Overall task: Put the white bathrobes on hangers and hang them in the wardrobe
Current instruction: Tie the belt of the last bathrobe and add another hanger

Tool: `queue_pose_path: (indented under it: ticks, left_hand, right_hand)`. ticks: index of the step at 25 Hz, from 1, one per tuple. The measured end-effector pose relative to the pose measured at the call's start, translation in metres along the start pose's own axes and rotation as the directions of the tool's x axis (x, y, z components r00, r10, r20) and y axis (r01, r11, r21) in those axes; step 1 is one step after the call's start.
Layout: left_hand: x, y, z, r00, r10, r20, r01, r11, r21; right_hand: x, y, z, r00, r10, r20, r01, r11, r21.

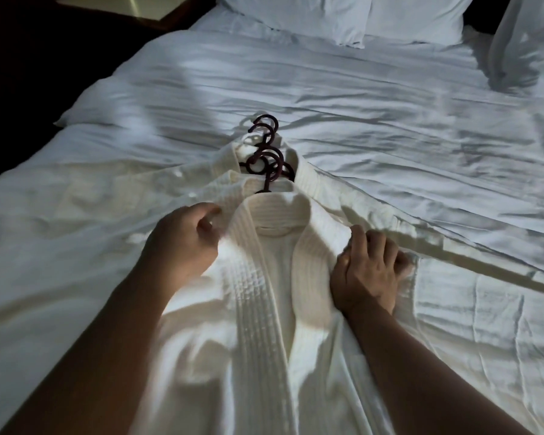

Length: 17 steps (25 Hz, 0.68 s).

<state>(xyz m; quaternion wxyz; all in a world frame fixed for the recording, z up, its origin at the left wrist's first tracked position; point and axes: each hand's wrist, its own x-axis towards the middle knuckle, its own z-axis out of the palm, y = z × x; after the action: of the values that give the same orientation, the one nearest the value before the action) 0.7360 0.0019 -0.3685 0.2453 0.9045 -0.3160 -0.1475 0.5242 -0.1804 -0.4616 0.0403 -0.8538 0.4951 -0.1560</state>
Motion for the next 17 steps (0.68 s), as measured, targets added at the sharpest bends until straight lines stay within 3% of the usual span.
queue_pose_path:
  ticks: [2, 5, 7, 9, 11, 12, 15, 17]
  left_hand:
    - [0.003, 0.012, -0.004, 0.989, 0.038, 0.142, -0.037, 0.999, -0.008]
    - [0.017, 0.023, 0.005, 0.988, 0.021, 0.151, -0.025, 0.999, 0.025]
    - [0.024, 0.024, 0.003, 0.998, 0.016, 0.066, -0.01, 0.996, -0.085]
    - [0.015, 0.01, -0.019, 0.99, 0.052, -0.128, -0.074, 0.983, -0.171]
    - [-0.001, -0.029, -0.052, 0.959, 0.088, -0.269, -0.121, 0.986, -0.112]
    - [-0.012, -0.058, -0.068, 0.967, 0.063, -0.248, -0.079, 0.995, -0.055]
    - [-0.051, -0.131, -0.086, 0.994, -0.106, -0.009, 0.106, 0.983, 0.15]
    - [-0.06, -0.155, -0.065, 0.992, -0.107, -0.059, 0.116, 0.98, 0.164]
  right_hand:
    - [0.0, -0.001, 0.001, 1.0, -0.003, -0.007, 0.003, 1.0, -0.002]
    - [0.0, -0.001, 0.002, 1.0, -0.001, -0.027, 0.001, 1.0, 0.001]
    - [0.0, 0.0, 0.002, 0.999, -0.003, -0.033, 0.004, 1.0, 0.011]
    - [0.0, -0.003, 0.002, 1.0, -0.008, -0.027, 0.008, 1.0, 0.014]
    - [0.0, -0.003, 0.001, 1.0, 0.0, -0.025, 0.0, 1.0, -0.004]
    - [0.001, -0.003, 0.001, 1.0, 0.003, -0.024, -0.004, 1.0, -0.01]
    - [0.001, -0.003, 0.002, 1.0, -0.001, -0.022, 0.001, 1.0, -0.002]
    - [0.001, -0.002, 0.003, 1.0, 0.004, -0.027, -0.005, 1.0, -0.021]
